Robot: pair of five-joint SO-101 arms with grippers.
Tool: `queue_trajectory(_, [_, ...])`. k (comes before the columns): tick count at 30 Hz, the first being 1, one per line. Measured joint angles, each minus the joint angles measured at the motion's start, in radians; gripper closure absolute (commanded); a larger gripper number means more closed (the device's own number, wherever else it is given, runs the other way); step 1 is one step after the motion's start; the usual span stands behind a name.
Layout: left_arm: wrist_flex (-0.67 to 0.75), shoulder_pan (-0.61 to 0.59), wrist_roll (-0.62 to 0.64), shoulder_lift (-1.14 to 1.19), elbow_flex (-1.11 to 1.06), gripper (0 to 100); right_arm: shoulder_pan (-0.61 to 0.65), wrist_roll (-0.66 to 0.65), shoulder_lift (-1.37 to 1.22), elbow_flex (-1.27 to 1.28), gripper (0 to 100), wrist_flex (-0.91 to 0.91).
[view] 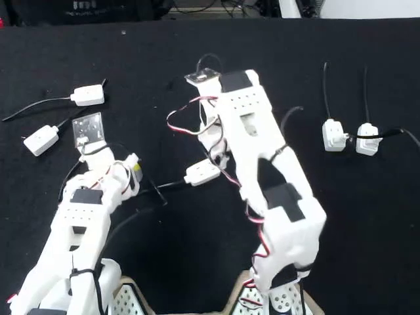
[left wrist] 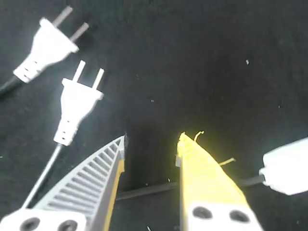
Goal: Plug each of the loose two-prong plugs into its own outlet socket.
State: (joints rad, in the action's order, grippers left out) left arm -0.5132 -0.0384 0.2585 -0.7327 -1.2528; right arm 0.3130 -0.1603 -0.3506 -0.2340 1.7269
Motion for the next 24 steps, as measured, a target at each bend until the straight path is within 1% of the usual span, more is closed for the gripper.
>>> queue_trajectory(4, [0.034, 0.032, 0.000, 0.000, -0.032, 82, 0.000, 0.000, -0.069, -0.058, 98.8, 0.003])
queue_trajectory(11, [0.043, 0.035, 0.000, 0.000, -0.034, 82, 0.000, 0.000, -0.155, -0.109, 98.8, 0.003])
queue_trajectory(20, [0.043, 0.037, 0.000, 0.000, -0.034, 82, 0.000, -0.002, -0.184, -0.143, 98.8, 0.003])
queue_trajectory(24, [0.043, 0.043, 0.000, 0.000, -0.034, 82, 0.000, -0.063, -0.184, -0.143, 98.8, 0.003])
